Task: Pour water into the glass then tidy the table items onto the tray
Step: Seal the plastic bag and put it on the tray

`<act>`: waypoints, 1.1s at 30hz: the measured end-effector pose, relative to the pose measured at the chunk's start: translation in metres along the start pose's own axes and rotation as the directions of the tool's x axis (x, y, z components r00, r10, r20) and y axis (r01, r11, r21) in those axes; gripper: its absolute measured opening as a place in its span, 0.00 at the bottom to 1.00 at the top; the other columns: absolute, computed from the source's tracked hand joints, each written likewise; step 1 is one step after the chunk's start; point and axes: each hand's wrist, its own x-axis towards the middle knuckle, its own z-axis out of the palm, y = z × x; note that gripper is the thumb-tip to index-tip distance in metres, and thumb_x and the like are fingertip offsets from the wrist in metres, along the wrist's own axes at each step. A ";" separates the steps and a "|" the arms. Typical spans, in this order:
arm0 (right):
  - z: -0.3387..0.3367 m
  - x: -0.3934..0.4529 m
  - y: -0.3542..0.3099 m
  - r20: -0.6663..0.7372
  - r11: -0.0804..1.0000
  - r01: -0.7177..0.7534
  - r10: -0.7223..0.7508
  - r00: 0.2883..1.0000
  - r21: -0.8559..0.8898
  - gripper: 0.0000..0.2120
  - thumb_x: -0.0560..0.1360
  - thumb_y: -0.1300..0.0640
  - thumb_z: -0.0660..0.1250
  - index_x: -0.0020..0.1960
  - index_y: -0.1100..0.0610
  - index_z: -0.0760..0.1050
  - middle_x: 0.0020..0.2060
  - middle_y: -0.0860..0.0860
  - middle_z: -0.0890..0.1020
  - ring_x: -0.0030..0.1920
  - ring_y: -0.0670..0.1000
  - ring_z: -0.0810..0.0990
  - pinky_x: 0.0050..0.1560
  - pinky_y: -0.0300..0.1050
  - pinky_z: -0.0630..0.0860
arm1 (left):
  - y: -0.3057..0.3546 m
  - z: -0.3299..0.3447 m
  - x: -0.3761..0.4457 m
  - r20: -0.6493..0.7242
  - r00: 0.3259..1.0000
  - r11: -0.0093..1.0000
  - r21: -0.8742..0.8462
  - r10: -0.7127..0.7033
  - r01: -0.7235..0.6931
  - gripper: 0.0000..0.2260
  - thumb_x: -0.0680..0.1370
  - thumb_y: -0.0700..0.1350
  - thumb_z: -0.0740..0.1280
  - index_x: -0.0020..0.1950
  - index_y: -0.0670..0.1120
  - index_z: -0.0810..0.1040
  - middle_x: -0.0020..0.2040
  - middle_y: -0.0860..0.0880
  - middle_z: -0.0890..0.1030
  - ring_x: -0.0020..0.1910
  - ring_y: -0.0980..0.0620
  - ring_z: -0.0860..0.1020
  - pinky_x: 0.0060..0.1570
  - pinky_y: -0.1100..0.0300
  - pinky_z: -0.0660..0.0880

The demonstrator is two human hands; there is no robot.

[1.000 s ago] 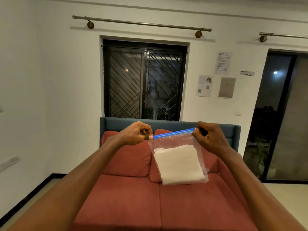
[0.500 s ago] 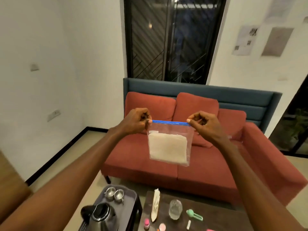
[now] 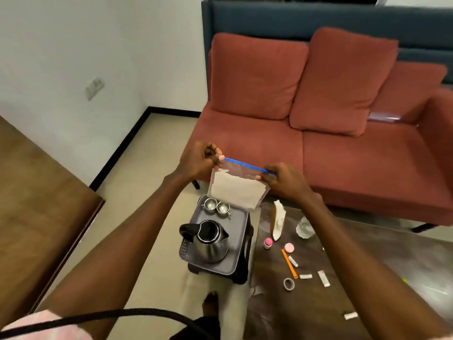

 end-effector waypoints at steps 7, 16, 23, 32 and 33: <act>0.112 0.041 -0.008 0.091 0.975 -0.155 0.171 0.981 -0.156 0.11 0.79 0.48 0.62 0.58 0.49 0.79 0.56 0.55 0.82 0.59 0.61 0.79 0.52 0.51 0.74 | -0.137 -0.002 0.018 0.034 0.974 0.974 0.055 -0.222 0.220 0.04 0.74 0.33 0.72 0.45 0.36 0.78 0.43 0.36 0.83 0.43 0.42 0.82 0.49 0.51 0.78; 0.222 0.074 0.012 0.320 0.948 -0.246 0.301 0.898 -0.202 0.13 0.78 0.54 0.64 0.61 0.49 0.80 0.58 0.57 0.81 0.58 0.61 0.79 0.56 0.53 0.76 | -0.263 0.023 0.004 0.082 0.877 0.870 0.199 -0.473 0.450 0.05 0.73 0.33 0.72 0.48 0.34 0.81 0.47 0.39 0.84 0.49 0.41 0.82 0.52 0.56 0.76; 0.261 0.088 0.022 0.350 0.928 -0.326 0.370 0.861 -0.179 0.14 0.79 0.53 0.61 0.63 0.53 0.77 0.60 0.58 0.79 0.59 0.62 0.78 0.58 0.53 0.75 | -0.292 0.026 0.020 0.066 0.860 0.852 0.195 -0.506 0.486 0.06 0.73 0.34 0.72 0.49 0.36 0.81 0.49 0.40 0.84 0.50 0.41 0.82 0.51 0.59 0.73; 0.254 0.066 0.039 0.502 0.905 -0.423 0.384 0.775 -0.039 0.28 0.76 0.60 0.67 0.75 0.55 0.66 0.69 0.58 0.73 0.70 0.57 0.71 0.69 0.54 0.71 | -0.289 0.032 0.011 0.022 0.825 0.798 0.267 -0.565 0.540 0.17 0.74 0.40 0.73 0.61 0.38 0.76 0.61 0.39 0.79 0.60 0.42 0.77 0.51 0.60 0.69; 0.250 0.059 0.042 0.503 0.901 -0.434 0.386 0.773 -0.025 0.27 0.76 0.60 0.67 0.74 0.56 0.67 0.69 0.57 0.74 0.69 0.57 0.72 0.68 0.52 0.71 | -0.284 0.037 0.009 -0.008 0.823 0.790 0.274 -0.568 0.548 0.18 0.74 0.40 0.72 0.62 0.38 0.75 0.62 0.39 0.78 0.60 0.41 0.77 0.52 0.58 0.70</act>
